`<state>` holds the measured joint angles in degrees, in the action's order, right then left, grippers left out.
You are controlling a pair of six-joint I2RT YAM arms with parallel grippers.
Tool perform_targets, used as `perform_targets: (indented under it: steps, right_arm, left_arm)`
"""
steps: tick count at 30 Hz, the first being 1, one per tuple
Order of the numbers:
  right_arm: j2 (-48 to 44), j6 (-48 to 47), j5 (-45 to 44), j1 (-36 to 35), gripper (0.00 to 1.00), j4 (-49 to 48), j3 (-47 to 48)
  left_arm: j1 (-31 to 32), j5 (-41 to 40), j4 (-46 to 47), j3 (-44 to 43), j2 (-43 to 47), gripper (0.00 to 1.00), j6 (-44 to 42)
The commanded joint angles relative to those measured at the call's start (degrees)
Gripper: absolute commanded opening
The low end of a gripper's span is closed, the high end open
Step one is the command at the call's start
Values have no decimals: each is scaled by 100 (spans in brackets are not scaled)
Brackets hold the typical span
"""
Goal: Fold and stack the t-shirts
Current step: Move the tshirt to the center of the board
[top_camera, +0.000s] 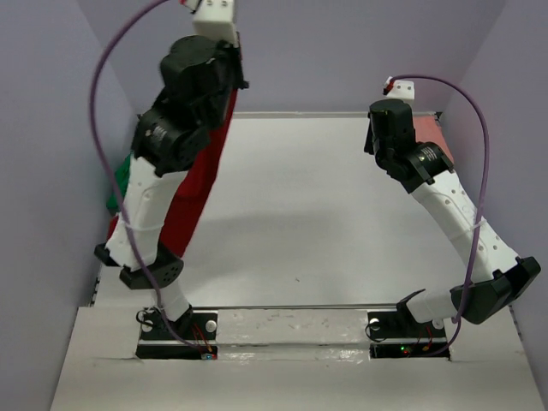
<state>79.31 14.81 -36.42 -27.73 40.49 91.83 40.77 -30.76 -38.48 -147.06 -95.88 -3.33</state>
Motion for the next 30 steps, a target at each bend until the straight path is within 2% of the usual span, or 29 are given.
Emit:
perform_targets:
  steps: [1, 4, 7, 16, 19, 20, 21, 22, 23, 24, 25, 27, 30]
  right_arm:
    - [-100, 22, -75, -5, 0, -85, 72]
    - [-56, 57, -41, -5, 0, -85, 19]
    - [-21, 127, 39, -5, 0, -85, -34]
    - [102, 128, 57, -5, 0, -50, 194]
    - [94, 101, 30, -5, 0, -24, 247]
    - [85, 93, 30, -5, 0, -15, 265]
    - [50, 101, 30, -5, 0, -15, 274]
    - [32, 101, 91, -5, 0, -24, 283]
    - [32, 101, 126, -5, 0, -15, 317]
    - [23, 101, 162, -5, 0, -15, 326]
    - [15, 110, 197, -5, 0, -15, 335]
    - [67, 101, 267, -5, 0, 29, 362]
    - [58, 110, 294, -5, 0, 38, 344]
  left_arm:
    - [44, 992, 358, -322, -720, 0, 201]
    - [202, 1397, 560, -349, -819, 0, 289]
    - [413, 1424, 666, -384, -740, 0, 255]
    - [616, 967, 517, 160, -37, 0, 298]
    - [616, 669, 447, 800, 226, 0, 298]
    - [616, 442, 368, 1211, 253, 5, 507]
    - [607, 309, 246, 1424, 280, 14, 622]
    - [598, 212, 192, 1635, 280, 35, 745]
    - [590, 124, 157, 2124, 289, 75, 999]
    - [555, 45, 104, 2373, 297, 90, 1245]
    - [494, -60, 8, 2584, 289, 99, 1534]
    - [125, -480, -326, 3417, 315, 99, 2326]
    - [-243, -1053, -607, 3781, 420, 99, 2916]
